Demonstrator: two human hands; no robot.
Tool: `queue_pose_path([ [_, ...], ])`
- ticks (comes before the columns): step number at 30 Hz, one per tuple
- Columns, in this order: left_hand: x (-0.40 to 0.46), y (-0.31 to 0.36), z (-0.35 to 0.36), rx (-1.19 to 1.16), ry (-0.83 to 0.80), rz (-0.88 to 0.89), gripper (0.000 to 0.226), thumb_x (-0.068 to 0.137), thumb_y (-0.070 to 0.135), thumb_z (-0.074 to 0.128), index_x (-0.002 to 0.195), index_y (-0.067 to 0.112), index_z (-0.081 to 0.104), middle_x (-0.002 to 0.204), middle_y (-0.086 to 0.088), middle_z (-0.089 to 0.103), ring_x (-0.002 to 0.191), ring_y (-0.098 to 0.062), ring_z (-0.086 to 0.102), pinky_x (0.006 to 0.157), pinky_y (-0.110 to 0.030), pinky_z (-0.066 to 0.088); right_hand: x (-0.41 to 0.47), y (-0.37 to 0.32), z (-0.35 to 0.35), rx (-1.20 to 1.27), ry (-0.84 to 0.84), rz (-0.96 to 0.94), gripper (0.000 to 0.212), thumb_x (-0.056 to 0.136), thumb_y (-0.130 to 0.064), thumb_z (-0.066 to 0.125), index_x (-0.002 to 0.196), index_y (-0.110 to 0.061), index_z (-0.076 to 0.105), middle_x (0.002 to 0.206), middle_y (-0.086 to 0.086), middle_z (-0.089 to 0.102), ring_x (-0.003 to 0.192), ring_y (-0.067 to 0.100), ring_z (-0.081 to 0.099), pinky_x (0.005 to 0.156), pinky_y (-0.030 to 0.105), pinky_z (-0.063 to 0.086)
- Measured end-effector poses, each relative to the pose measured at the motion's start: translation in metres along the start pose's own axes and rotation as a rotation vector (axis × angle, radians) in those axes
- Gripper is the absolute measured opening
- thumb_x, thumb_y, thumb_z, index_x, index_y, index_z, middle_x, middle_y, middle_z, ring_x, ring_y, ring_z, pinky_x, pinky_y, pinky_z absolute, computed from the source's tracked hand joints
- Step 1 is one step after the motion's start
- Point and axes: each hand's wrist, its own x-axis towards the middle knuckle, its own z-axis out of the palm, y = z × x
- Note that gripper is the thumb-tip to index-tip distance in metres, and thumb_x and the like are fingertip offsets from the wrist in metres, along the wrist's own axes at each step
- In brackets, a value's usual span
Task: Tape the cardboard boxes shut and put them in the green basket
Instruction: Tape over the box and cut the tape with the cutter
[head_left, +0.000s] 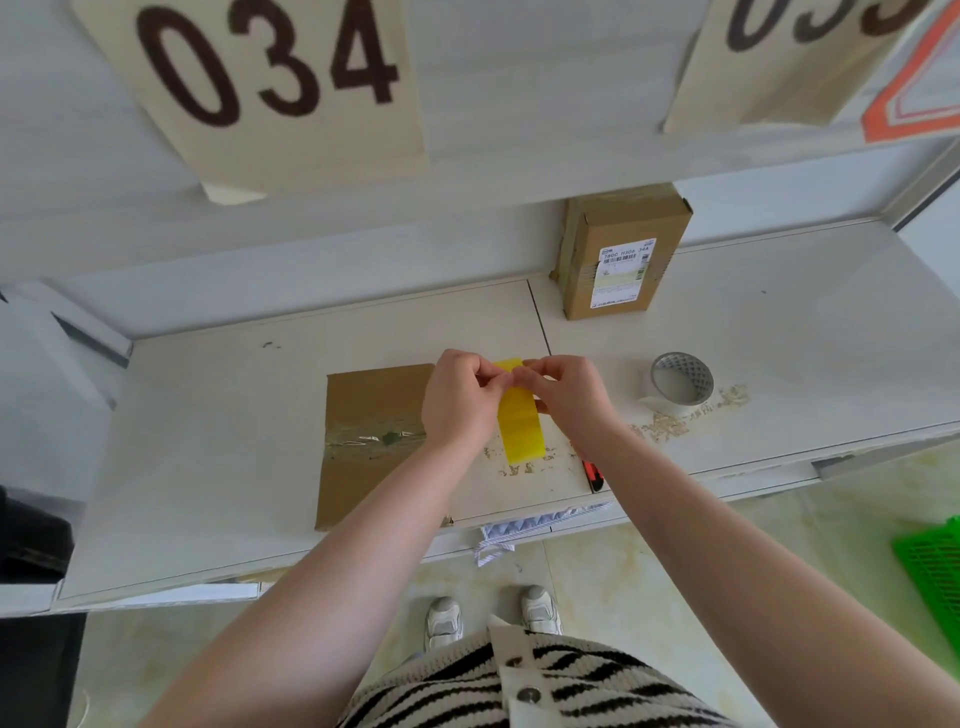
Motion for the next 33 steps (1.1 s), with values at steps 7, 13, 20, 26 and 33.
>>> queue_pose_path([
  [7, 0.013, 0.010, -0.001, -0.226, -0.091, -0.265, 0.011, 0.094, 0.030, 0.064, 0.088, 0.021, 0.061, 0.109, 0.003, 0.055, 0.109, -0.020, 0.049, 0.084, -0.035, 0.042, 0.002, 0.003, 0.006, -0.013, 0.022, -0.055, 0.034, 0.087, -0.021, 0.072, 0.119, -0.022, 0.062, 0.103, 0.003, 0.070, 0.095, 0.023, 0.068, 0.086, 0.042, 0.056],
  [13, 0.015, 0.012, -0.002, -0.507, -0.039, -0.432, 0.011, 0.098, 0.021, 0.057, 0.100, 0.011, 0.057, 0.103, -0.006, 0.060, 0.099, -0.027, 0.061, 0.089, -0.044, 0.055, 0.011, 0.008, -0.010, 0.114, 0.030, -0.043, 0.056, 0.093, -0.031, 0.065, 0.144, -0.032, 0.041, 0.108, 0.000, 0.069, 0.088, 0.015, 0.069, 0.076, 0.027, 0.055],
  [20, 0.026, 0.001, -0.001, -0.787, -0.043, -0.554, 0.014, 0.090, 0.013, 0.065, 0.099, 0.018, 0.055, 0.105, -0.010, 0.061, 0.089, -0.025, 0.060, 0.066, -0.031, 0.054, 0.012, 0.040, -0.022, 0.399, -0.148, 0.539, 0.034, 0.100, -0.029, 0.051, 0.126, -0.008, 0.058, 0.119, 0.017, 0.067, 0.106, 0.032, 0.066, 0.085, 0.042, 0.056],
  [26, 0.030, -0.024, 0.006, 0.150, -0.059, -0.031, 0.021, 0.099, 0.020, 0.055, 0.083, 0.009, 0.064, 0.084, -0.003, 0.060, 0.078, -0.020, 0.057, 0.066, -0.026, 0.035, 0.005, 0.063, -0.021, 0.495, 0.022, 0.589, 0.034, 0.093, -0.018, 0.065, 0.123, -0.005, 0.061, 0.111, 0.019, 0.069, 0.087, 0.030, 0.068, 0.069, 0.042, 0.058],
  [33, 0.024, -0.028, 0.045, 0.504, -0.496, -0.109, 0.040, 0.103, 0.024, 0.046, 0.134, -0.002, 0.046, 0.134, -0.022, 0.049, 0.119, -0.034, 0.053, 0.091, -0.036, 0.042, 0.014, 0.087, -0.013, 0.343, 0.155, 0.515, 0.038, 0.090, -0.006, 0.066, 0.128, -0.010, 0.062, 0.110, 0.011, 0.062, 0.089, 0.025, 0.059, 0.062, 0.034, 0.056],
])
